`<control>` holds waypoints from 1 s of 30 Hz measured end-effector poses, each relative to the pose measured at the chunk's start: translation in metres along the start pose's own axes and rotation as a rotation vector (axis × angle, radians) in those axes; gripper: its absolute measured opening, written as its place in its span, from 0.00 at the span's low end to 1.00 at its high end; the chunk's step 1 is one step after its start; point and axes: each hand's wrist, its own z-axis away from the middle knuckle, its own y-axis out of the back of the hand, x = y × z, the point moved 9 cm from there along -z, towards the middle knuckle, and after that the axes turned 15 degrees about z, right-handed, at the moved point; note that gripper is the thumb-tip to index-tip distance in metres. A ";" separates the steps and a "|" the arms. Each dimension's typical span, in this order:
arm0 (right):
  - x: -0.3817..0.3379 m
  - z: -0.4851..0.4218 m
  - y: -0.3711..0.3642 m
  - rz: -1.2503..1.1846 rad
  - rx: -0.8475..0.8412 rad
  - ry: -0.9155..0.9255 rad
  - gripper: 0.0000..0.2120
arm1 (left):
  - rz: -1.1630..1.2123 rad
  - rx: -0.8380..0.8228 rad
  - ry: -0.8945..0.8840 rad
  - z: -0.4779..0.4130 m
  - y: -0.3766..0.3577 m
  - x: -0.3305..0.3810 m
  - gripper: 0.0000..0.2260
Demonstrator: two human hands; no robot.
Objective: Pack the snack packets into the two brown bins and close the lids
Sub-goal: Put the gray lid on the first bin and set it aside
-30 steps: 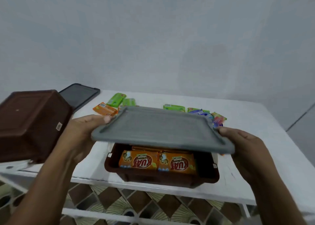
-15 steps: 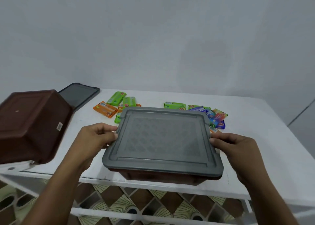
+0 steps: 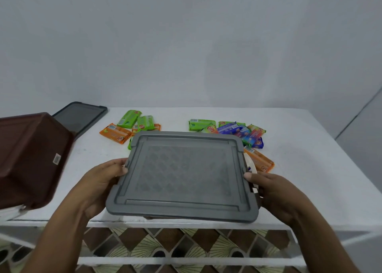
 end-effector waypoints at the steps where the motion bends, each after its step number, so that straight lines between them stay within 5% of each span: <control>1: 0.000 0.001 -0.001 -0.013 -0.006 0.004 0.19 | 0.003 -0.004 0.004 0.000 -0.001 0.000 0.13; 7: -0.011 -0.001 0.010 -0.058 0.137 0.041 0.10 | -0.048 -0.021 -0.009 0.002 -0.008 0.004 0.15; 16: -0.013 -0.002 0.014 -0.031 0.132 0.069 0.14 | 0.019 -0.036 0.015 0.004 -0.013 -0.002 0.17; 21: 0.001 -0.010 0.012 -0.251 0.103 -0.026 0.15 | 0.009 -0.012 -0.007 0.002 -0.010 -0.001 0.11; 30: 0.004 -0.016 -0.016 -0.499 -0.119 -0.104 0.34 | 0.007 0.011 -0.015 0.003 -0.010 -0.001 0.11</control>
